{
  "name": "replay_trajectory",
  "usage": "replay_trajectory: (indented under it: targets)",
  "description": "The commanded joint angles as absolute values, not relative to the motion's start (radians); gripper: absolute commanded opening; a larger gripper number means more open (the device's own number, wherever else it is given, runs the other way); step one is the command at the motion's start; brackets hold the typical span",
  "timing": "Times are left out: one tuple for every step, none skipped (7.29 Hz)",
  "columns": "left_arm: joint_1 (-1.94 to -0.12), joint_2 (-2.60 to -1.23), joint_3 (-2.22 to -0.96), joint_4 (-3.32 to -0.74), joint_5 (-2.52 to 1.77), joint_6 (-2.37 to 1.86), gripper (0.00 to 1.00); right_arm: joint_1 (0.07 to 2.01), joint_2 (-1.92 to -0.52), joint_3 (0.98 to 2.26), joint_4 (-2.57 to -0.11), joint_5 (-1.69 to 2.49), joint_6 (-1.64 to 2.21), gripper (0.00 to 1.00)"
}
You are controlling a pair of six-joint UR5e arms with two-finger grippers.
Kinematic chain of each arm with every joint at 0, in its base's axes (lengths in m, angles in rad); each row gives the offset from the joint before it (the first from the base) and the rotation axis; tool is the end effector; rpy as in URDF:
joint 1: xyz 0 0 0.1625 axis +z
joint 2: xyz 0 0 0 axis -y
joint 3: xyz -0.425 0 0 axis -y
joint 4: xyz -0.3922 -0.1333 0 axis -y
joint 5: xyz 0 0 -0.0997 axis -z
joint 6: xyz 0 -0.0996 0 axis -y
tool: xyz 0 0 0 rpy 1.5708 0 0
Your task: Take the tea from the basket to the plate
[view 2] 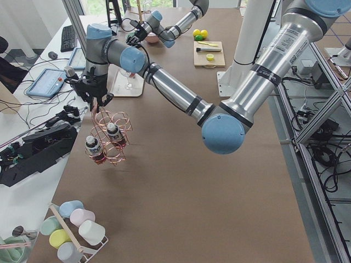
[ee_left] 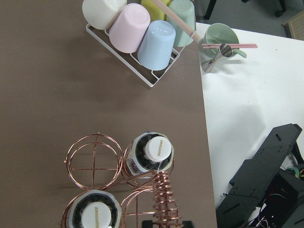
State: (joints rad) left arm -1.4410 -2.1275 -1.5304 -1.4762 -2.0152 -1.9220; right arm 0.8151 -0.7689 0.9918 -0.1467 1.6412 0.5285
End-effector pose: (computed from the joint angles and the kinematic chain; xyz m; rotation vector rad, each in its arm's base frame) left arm 0.0000 -0.6993 0.3709 -0.1796 0.6551 -1.6386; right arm -0.4426 -0.6539 0.2643 1.2899 -1.0319 -0.2312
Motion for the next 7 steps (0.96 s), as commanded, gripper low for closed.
replay_trajectory:
  targets:
    - [-1.456,-2.114,-1.427,-1.612,-2.014,-1.919,0.00,0.810,-0.770,0.994,-0.146,1.637,0.528,0.00]
    - [-1.457,-2.096,-1.419,-1.633,-2.013,-1.896,0.97,0.810,-0.772,0.997,-0.150,1.631,0.522,0.30]
    - [-1.488,-2.089,-1.417,-1.632,-2.016,-1.891,0.98,0.813,-0.772,1.005,-0.152,1.618,0.522,0.98]
    - [-1.496,-2.082,-1.420,-1.632,-2.016,-1.888,0.98,0.810,-0.784,1.023,-0.155,1.620,0.520,1.00]
    - [-1.514,-2.071,-1.425,-1.628,-2.019,-1.858,0.98,0.818,-0.782,1.028,-0.158,1.623,0.519,1.00]
    - [-1.573,-2.059,-1.436,-1.615,-2.145,-1.704,0.98,0.831,-0.782,1.052,-0.179,1.631,0.518,1.00]
    - [-1.604,-1.952,-1.494,-1.618,-2.287,-1.489,0.98,0.856,-0.784,1.095,-0.210,1.688,0.517,1.00]
